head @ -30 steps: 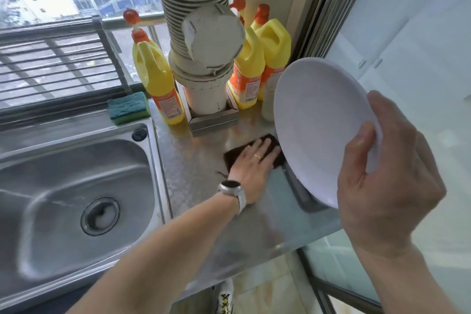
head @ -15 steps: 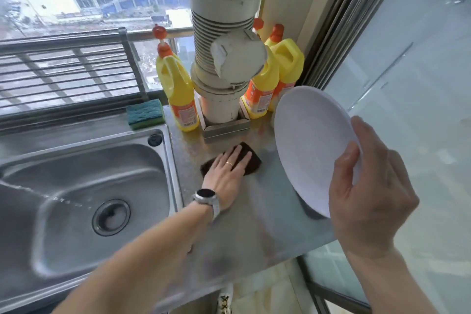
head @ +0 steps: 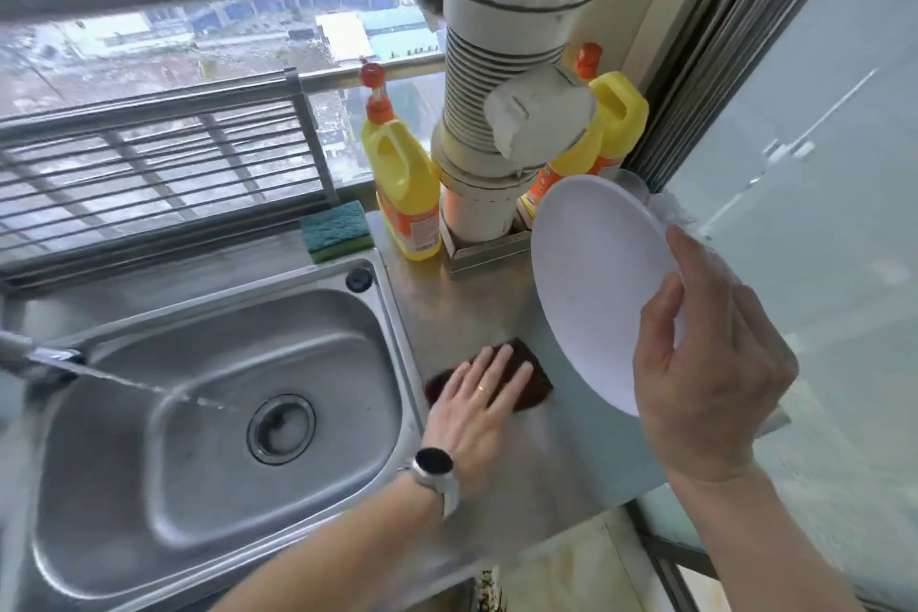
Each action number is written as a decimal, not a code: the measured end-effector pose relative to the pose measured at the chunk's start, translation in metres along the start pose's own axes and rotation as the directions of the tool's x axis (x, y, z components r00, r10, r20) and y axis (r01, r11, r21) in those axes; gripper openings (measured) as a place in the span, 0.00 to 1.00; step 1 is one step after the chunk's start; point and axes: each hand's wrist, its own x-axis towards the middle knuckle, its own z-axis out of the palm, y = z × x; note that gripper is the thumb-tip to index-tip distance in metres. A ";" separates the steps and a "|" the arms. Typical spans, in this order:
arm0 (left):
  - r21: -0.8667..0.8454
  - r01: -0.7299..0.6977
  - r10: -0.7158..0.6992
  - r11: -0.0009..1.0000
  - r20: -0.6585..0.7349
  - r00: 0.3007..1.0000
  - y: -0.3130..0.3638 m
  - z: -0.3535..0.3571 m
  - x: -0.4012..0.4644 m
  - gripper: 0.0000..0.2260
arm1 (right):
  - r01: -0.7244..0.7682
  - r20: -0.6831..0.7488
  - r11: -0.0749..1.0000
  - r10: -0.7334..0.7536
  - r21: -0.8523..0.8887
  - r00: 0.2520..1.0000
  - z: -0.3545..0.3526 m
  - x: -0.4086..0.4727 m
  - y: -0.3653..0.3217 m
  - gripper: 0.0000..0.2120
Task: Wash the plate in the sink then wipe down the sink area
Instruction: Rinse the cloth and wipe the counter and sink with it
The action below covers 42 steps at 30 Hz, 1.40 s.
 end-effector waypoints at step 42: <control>-0.062 -0.202 0.207 0.977 0.087 0.974 0.045 0.023 -0.048 0.27 | -0.991 0.492 0.134 0.861 0.026 0.129 0.116 -0.112 0.038 0.13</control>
